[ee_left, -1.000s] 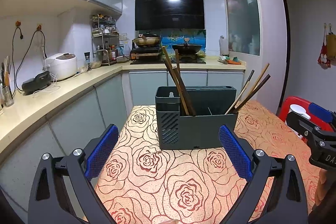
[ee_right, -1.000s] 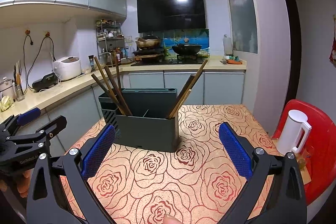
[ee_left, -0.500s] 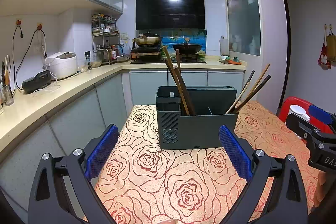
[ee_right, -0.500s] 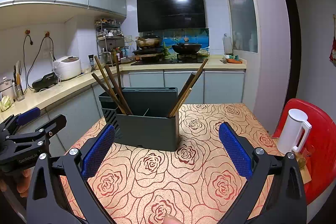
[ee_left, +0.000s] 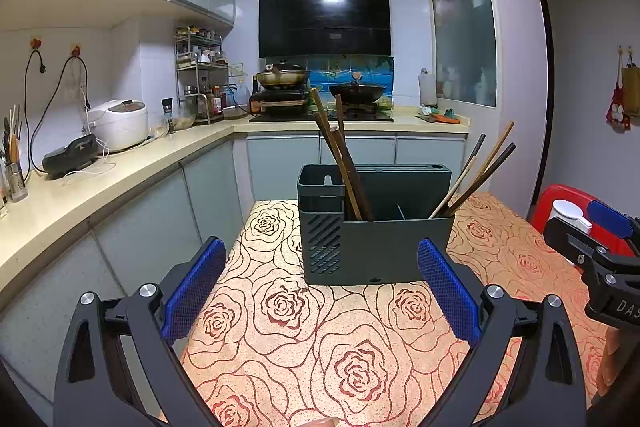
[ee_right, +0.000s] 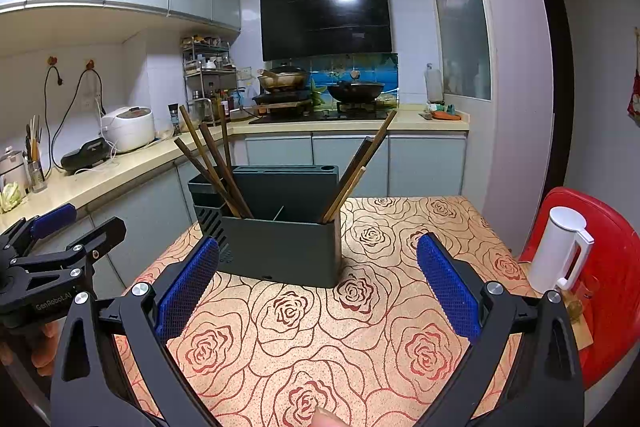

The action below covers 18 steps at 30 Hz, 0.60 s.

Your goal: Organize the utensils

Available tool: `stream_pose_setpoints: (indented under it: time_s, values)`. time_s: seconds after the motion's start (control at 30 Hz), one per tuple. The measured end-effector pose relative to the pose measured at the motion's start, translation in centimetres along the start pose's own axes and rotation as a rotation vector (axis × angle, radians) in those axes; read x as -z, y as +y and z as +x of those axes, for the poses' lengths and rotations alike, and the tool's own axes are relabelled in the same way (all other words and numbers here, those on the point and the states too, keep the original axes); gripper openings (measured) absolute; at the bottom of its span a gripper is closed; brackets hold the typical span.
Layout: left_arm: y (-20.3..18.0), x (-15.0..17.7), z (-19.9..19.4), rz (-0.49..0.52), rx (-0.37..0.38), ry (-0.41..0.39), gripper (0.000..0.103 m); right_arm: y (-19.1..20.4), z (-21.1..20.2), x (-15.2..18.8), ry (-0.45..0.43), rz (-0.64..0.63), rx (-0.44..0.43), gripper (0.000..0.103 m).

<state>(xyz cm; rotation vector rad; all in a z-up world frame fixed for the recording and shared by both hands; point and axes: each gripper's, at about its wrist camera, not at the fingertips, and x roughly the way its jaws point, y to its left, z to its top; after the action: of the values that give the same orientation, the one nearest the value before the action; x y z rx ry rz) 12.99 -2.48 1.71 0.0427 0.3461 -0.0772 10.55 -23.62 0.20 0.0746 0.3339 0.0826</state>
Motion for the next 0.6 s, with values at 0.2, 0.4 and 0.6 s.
stream_pose_setpoints:
  time_s: [0.2, 0.4, 0.6]
  values:
    - [-0.03, 0.02, 0.03, 0.001, -0.002, -0.001, 0.093, 0.00, 0.01, 0.00, 0.001, 0.000, 0.000, 0.096]
    - [0.14, 0.03, 0.06, 0.005, -0.003, 0.002, 0.093, 0.02, 0.15, 0.21, 0.007, 0.000, 0.002, 0.096]
    - [0.15, 0.03, 0.07, 0.006, -0.002, 0.001, 0.093, 0.09, 0.16, 0.21, 0.008, 0.000, 0.002, 0.096]
